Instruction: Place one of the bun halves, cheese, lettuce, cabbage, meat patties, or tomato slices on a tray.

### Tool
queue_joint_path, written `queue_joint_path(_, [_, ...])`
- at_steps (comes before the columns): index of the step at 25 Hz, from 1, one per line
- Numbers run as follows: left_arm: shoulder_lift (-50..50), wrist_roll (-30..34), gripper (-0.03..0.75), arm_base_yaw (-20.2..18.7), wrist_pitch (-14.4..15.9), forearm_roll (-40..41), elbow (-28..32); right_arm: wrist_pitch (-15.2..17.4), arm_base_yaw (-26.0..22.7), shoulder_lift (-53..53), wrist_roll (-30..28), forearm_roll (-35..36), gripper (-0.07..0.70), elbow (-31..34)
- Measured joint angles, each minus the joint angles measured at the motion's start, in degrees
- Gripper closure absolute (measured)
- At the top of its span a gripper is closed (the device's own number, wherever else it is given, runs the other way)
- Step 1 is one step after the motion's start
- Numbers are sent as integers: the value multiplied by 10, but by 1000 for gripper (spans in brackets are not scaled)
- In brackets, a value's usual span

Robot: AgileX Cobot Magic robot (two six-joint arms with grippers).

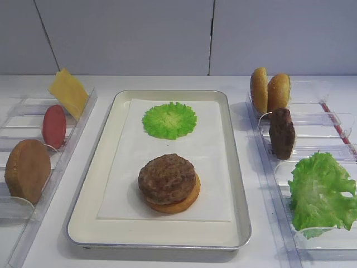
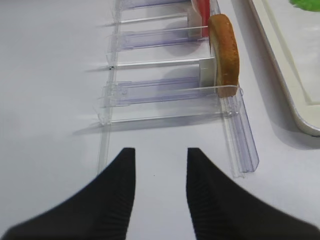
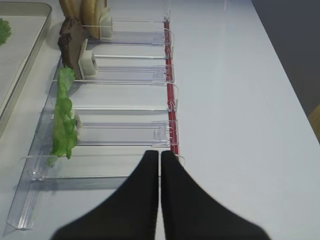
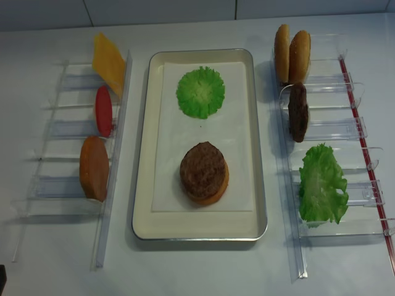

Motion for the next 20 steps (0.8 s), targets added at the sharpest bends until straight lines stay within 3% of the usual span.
queue_joint_path(20, [0, 0, 484, 0, 0, 0, 0, 0, 0, 0, 1, 0, 597, 0])
